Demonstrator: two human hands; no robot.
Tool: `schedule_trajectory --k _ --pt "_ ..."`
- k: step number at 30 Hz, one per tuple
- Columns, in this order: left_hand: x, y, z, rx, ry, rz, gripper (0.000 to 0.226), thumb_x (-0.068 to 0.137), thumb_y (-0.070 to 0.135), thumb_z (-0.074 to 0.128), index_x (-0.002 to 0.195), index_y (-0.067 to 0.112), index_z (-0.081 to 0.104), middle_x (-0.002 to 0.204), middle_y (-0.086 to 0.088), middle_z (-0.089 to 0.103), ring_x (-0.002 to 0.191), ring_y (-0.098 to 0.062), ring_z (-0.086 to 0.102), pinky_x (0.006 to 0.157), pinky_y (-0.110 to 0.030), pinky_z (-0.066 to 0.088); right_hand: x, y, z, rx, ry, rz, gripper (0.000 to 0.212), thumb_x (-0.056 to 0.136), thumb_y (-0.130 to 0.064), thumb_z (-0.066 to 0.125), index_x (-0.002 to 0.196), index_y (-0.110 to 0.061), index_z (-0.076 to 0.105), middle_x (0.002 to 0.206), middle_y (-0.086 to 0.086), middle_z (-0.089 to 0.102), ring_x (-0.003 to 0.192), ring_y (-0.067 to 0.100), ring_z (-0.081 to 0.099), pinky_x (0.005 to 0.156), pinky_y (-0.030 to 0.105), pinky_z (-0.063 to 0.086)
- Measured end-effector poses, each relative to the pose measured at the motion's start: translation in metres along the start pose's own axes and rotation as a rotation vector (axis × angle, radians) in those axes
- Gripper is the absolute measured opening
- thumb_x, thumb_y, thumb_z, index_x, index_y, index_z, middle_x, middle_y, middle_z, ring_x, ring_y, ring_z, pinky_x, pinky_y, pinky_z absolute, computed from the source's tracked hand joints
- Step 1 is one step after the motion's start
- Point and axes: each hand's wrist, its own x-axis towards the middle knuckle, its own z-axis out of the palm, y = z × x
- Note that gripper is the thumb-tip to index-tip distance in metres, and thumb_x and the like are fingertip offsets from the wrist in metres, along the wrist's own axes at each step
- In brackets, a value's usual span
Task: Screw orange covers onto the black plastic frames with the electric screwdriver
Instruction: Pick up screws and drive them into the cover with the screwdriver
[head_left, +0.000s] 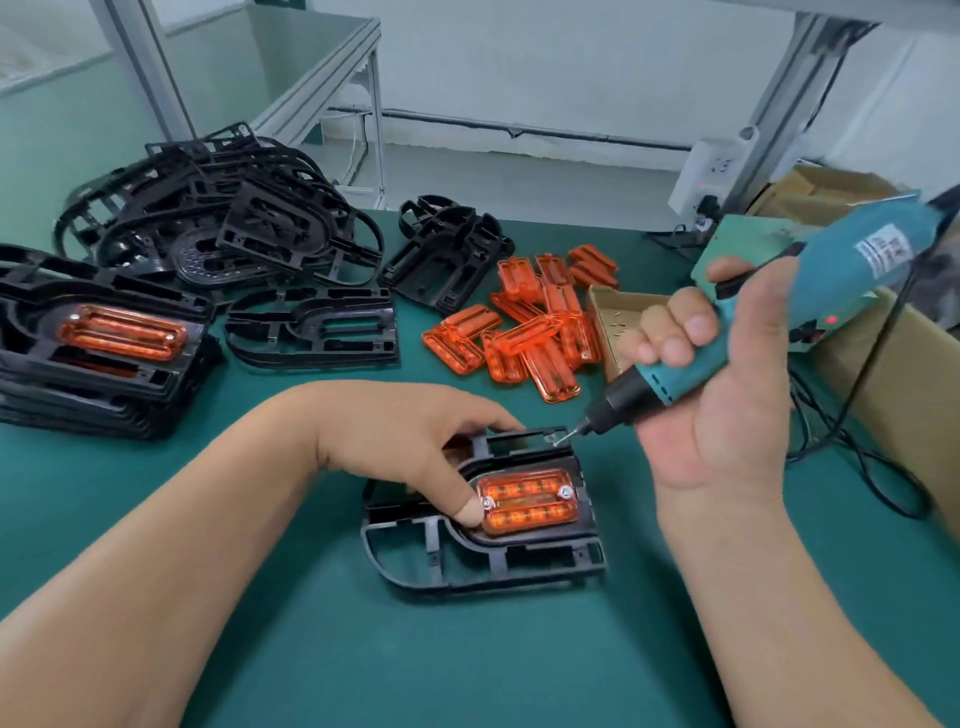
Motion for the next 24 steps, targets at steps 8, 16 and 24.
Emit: schedule_trajectory --k 8,16,24 --pt "0.005 -0.008 0.001 -0.09 0.011 0.048 0.053 0.087 0.022 0.084 0.136 0.025 0.063 0.129 -0.001 0.073 0.119 -0.036 0.068 0.102 -0.071 0.047 -0.001 -0.003 -0.003 -0.047 -0.013 -0.01 0.024 0.095 -0.045 0.061 0.097 -0.021 0.058 0.066 -0.007 0.043 0.053 0.007 0.041 0.058 0.025 0.038" --pt "0.005 -0.019 -0.005 -0.222 0.111 -0.096 0.044 0.079 0.039 0.086 0.117 0.04 0.065 0.11 -0.021 0.066 0.071 -0.017 0.051 0.052 -0.026 0.038 -0.006 -0.002 -0.001 -0.215 -0.059 -0.081 0.027 0.095 -0.035 0.073 0.094 -0.017 0.054 0.066 -0.002 0.04 0.052 0.013 0.04 0.058 0.032 0.034" --pt "0.009 -0.022 -0.007 -0.214 0.051 -0.106 0.044 0.087 0.035 0.082 0.127 0.045 0.066 0.116 -0.009 0.074 0.057 -0.008 0.046 0.047 -0.02 0.036 -0.005 0.009 -0.003 -0.232 -0.004 -0.123 0.015 0.107 -0.019 0.056 0.093 -0.015 0.053 0.066 0.0 0.042 0.054 0.016 0.043 0.059 0.032 0.04"
